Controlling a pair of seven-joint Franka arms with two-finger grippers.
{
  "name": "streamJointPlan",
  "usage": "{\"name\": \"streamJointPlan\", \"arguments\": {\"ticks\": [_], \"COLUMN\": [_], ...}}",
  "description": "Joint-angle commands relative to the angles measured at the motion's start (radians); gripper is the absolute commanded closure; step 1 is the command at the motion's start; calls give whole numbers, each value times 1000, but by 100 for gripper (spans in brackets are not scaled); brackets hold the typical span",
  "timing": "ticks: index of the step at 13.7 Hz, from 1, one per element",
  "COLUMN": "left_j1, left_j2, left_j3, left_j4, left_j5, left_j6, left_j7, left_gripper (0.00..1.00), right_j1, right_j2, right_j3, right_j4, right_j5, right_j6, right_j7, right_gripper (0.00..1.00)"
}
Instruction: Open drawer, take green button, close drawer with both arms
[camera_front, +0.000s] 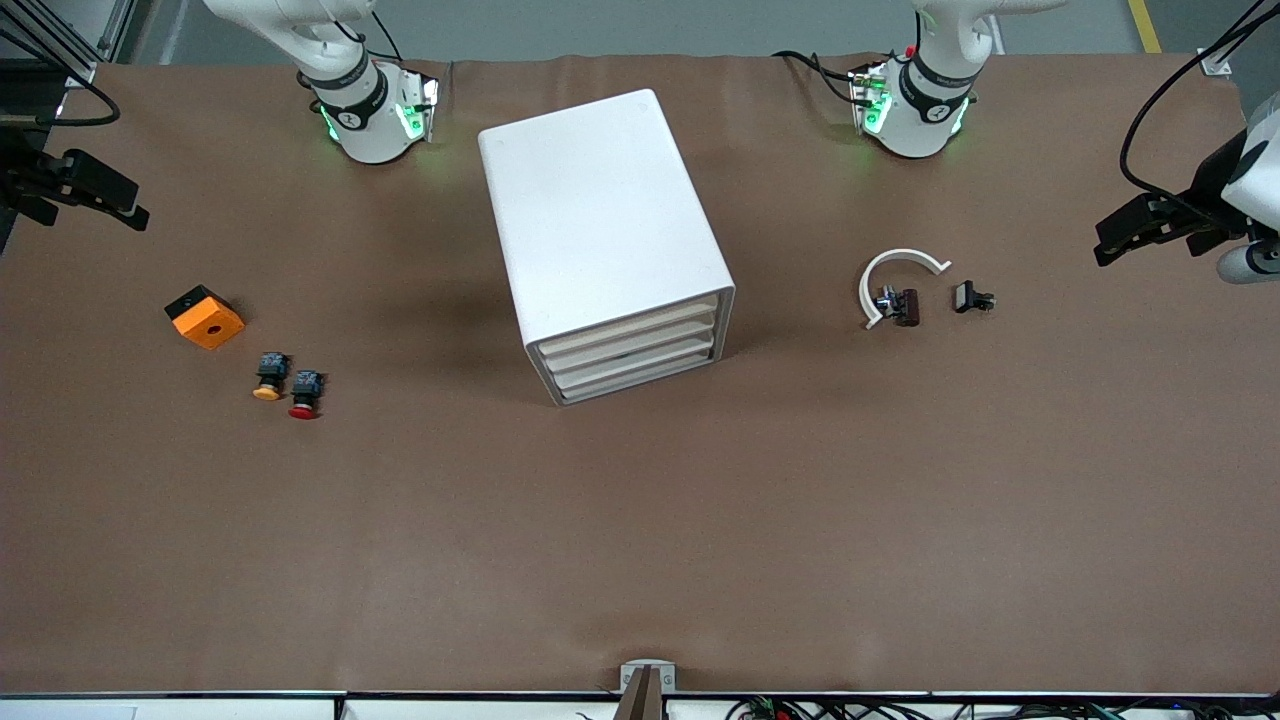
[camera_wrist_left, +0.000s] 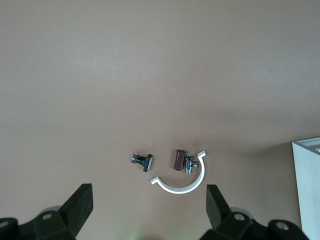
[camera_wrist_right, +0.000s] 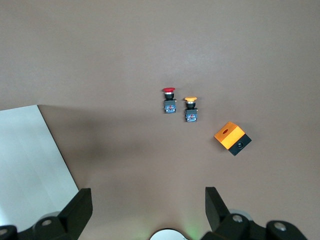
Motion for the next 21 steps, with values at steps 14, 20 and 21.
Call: {"name": "streamJointPlan", "arguments": {"ticks": [14, 20, 21], "left_j1": [8, 14, 9], "left_j2": [23, 57, 58], "left_j3": [-2, -7, -7], "left_j4": [33, 48, 45], "left_j5": [-8, -22, -22], "left_j6": [-13, -14, -14], "left_j7": [24, 30, 30], "left_gripper": [0, 0, 0], "right_j1": [19, 102, 104], "right_j2": [3, 37, 41], "right_j3": [-3, -1, -1], "right_j4": [10, 12, 13], "right_j5": [-11, 4, 17], "right_j6": [-12, 0, 3], "right_j7": [13, 16, 16], "right_gripper": [0, 0, 0]}}
